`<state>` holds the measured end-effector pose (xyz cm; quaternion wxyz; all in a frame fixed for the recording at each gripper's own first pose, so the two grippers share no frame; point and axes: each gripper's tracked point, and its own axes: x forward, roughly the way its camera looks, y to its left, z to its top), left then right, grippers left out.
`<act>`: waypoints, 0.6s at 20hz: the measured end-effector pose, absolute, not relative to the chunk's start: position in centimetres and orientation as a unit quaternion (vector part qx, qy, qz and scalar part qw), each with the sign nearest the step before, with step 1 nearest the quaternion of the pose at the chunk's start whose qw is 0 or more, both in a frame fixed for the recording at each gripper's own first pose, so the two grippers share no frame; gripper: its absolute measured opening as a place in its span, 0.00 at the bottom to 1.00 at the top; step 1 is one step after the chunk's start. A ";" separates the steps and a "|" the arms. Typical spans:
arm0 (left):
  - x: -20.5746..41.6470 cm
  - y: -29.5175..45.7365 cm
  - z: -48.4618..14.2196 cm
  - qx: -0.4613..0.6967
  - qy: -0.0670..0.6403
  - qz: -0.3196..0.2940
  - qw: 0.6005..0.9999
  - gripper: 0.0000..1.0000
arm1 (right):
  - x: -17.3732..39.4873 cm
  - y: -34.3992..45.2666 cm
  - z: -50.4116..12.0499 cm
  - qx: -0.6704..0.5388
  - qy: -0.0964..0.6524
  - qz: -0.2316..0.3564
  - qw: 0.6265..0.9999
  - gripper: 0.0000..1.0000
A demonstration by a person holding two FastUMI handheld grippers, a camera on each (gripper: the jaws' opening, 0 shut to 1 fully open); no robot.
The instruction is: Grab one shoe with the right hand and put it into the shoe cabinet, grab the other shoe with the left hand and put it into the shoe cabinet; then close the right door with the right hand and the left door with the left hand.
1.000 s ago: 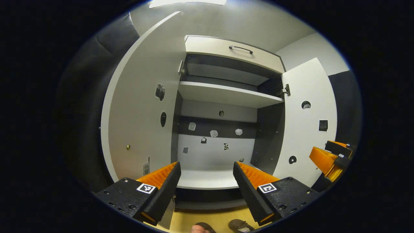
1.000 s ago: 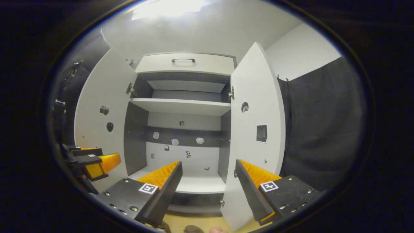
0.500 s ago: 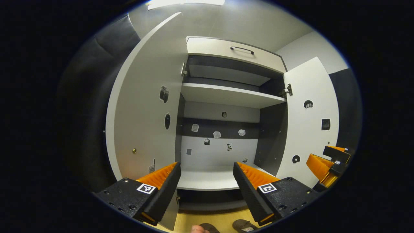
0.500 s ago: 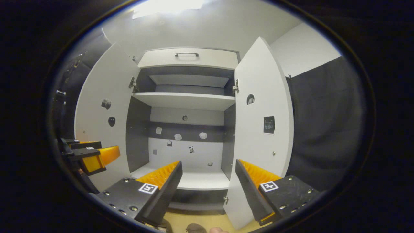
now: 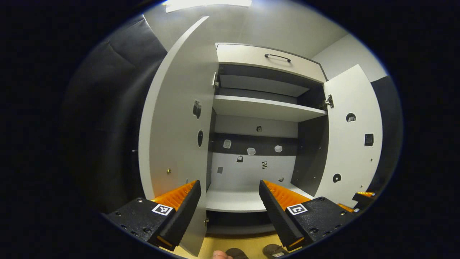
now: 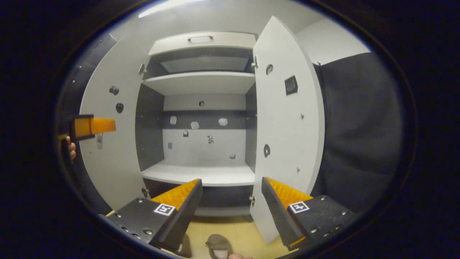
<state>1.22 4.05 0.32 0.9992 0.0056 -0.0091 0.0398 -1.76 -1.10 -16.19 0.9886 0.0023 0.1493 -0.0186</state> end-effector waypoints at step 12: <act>1.2 4.7 0.0 0.008 -0.009 0.064 0.998 0.97 | -10.4 3.9 -40.9 -0.006 0.397 0.073 0.915 1.00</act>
